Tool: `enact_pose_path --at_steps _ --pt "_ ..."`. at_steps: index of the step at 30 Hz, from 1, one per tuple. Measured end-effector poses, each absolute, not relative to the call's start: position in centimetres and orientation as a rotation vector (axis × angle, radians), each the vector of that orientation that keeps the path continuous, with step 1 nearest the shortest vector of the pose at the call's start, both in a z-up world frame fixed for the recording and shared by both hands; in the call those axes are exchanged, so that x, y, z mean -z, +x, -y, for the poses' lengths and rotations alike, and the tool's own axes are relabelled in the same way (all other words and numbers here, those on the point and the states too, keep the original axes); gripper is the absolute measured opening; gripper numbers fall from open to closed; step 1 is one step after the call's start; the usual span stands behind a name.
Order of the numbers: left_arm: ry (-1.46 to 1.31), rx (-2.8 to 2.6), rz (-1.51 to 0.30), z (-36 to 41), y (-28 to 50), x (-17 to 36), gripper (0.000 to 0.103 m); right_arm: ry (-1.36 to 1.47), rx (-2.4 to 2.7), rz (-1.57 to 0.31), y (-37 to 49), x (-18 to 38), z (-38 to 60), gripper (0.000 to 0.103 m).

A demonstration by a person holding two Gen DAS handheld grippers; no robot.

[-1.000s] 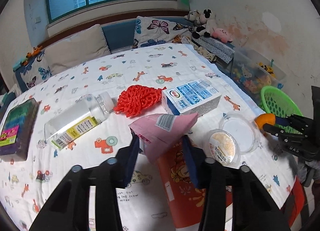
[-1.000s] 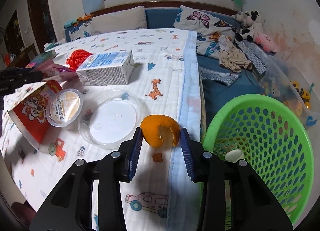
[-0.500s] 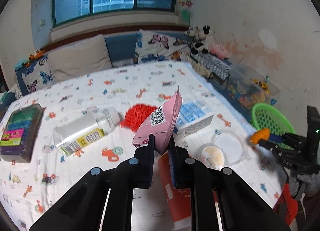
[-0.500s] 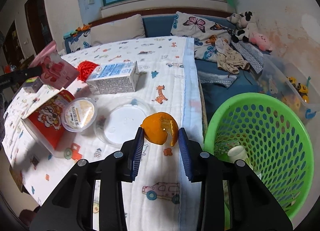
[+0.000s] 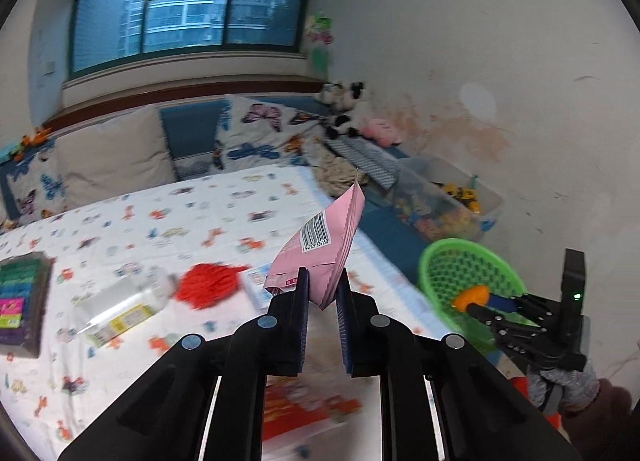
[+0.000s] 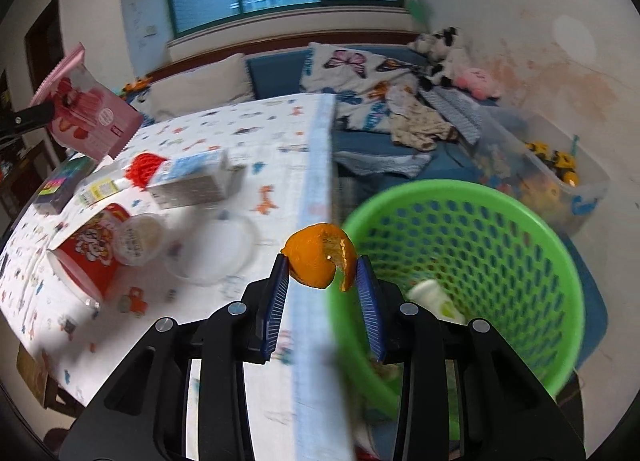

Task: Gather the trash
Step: 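Drop the orange peel into the basket with the right tool while the left tool drops the pink wrapper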

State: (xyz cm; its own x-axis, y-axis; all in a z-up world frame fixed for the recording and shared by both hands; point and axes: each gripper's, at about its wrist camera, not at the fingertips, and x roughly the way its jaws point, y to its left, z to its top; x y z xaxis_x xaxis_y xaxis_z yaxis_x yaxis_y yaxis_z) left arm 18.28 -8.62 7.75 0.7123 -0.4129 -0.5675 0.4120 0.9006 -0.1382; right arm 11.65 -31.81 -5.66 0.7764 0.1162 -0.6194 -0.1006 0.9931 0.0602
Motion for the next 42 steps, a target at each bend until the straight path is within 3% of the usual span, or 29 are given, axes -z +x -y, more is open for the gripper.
enact_pose_path --at_steps 15,18,29,31,42 --pt "0.077 0.663 -0.682 21.7 19.2 -7.0 0.013 0.135 0.082 -0.717 9.7 8.4 41.7 0.038" --pt "0.093 0.691 -0.695 24.0 19.4 -6.6 0.013 0.157 0.097 -0.716 9.3 8.6 42.8 0.044" --pt "0.147 0.780 -0.772 31.4 20.4 -3.2 0.013 0.160 0.134 -0.676 6.4 8.2 44.4 0.050" --pt "0.154 0.784 -0.787 32.4 20.6 -2.6 0.013 0.170 0.134 -0.666 5.8 8.0 44.4 0.059" --pt "0.172 0.803 -0.862 35.6 21.0 0.3 0.015 0.189 0.139 -0.648 4.7 7.9 44.6 0.062"
